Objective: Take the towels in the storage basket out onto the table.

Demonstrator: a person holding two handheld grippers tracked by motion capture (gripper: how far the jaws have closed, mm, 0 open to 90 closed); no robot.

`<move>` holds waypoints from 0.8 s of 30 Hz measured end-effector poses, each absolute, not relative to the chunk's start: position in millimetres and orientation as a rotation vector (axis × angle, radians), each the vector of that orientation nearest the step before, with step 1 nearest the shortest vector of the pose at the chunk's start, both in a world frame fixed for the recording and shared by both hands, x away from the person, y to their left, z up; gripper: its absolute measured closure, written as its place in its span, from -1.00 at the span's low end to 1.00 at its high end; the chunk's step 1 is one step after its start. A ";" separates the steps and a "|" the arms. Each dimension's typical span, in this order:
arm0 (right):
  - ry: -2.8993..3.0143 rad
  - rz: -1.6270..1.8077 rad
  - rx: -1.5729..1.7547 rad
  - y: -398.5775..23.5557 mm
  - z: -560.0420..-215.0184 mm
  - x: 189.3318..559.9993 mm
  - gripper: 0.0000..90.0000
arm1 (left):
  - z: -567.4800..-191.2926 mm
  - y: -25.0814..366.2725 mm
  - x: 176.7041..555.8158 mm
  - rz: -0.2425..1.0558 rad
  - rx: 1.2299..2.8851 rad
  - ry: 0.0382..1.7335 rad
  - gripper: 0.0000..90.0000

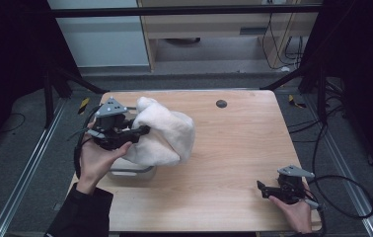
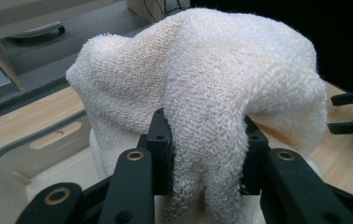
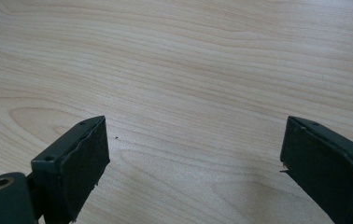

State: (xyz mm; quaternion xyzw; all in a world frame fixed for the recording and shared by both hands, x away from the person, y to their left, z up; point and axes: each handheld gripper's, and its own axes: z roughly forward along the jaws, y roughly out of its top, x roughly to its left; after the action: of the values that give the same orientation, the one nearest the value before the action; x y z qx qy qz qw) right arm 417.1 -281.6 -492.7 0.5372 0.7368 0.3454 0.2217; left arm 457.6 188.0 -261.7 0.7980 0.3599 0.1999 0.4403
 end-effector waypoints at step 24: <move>2.036 0.950 1.467 -281.6 -492.8 416.0 -0.82 | -293.2 123.7 465.4 0.405 2.008 0.785 0.44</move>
State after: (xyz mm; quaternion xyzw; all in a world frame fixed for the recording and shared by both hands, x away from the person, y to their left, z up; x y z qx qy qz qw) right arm 416.0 -281.6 -492.8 0.5324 0.7390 0.3448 0.2269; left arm 465.4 123.7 -293.2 0.8145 0.3185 0.1641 0.4563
